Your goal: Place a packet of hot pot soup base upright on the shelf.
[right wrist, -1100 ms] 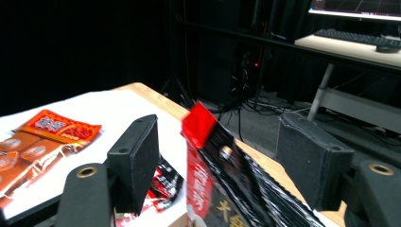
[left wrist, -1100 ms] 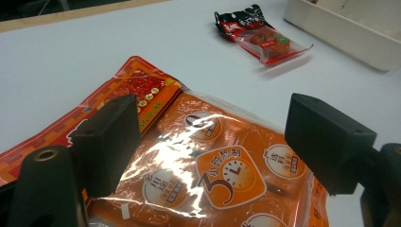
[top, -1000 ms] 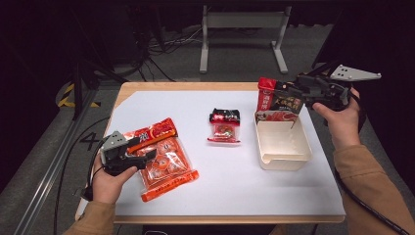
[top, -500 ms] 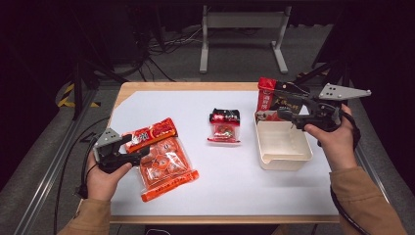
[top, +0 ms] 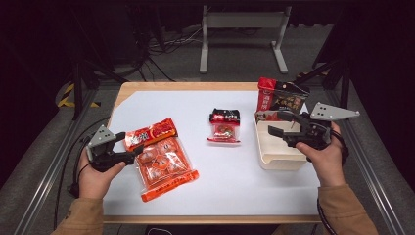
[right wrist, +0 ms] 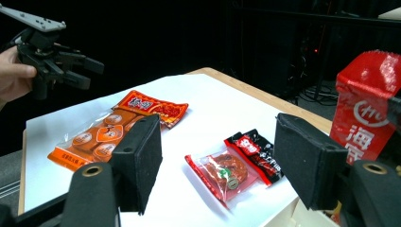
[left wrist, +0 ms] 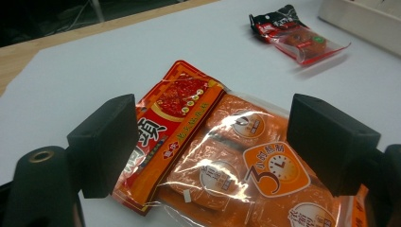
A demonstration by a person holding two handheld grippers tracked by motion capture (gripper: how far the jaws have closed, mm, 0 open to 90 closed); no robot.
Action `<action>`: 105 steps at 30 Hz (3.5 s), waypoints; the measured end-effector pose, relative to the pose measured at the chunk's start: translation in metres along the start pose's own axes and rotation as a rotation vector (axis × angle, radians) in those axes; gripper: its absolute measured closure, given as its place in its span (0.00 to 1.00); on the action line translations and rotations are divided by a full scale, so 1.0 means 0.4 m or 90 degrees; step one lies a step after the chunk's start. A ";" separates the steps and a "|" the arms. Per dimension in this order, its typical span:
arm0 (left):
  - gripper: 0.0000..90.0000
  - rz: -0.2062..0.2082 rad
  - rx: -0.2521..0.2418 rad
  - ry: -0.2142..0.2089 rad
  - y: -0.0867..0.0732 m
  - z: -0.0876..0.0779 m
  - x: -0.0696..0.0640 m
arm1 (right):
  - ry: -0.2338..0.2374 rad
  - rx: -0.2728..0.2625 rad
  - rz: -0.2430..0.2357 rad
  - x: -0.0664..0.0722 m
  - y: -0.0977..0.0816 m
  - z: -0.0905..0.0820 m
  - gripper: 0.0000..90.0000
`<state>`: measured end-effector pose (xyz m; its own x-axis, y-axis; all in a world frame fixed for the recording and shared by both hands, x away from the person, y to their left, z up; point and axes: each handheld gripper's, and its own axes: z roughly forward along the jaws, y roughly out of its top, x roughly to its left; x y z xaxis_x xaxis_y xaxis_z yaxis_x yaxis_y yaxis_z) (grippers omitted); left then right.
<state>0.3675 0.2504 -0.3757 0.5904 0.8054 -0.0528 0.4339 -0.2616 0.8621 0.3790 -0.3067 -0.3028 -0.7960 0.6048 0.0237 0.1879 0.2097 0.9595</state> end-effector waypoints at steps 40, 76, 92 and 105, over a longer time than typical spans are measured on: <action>0.22 -0.104 -0.017 0.028 -0.016 0.039 0.178 | 0.061 0.093 -0.013 0.112 -0.105 0.078 0.37; 0.22 -0.214 0.084 -0.010 -0.114 0.168 0.260 | 0.093 0.118 -0.036 0.141 -0.112 0.132 0.36; 0.27 -0.217 0.095 -0.061 -0.118 0.183 0.240 | 0.097 0.119 -0.039 0.142 -0.111 0.131 0.35; 0.40 -0.220 0.075 -0.112 -0.105 0.211 0.208 | 0.101 0.124 -0.043 0.145 -0.114 0.137 0.35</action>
<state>0.4560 0.2835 -0.4590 0.4990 0.7559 -0.4237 0.6963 -0.0586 0.7154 0.3557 -0.2391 -0.3604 -0.8881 0.4592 0.0199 0.2262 0.3990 0.8886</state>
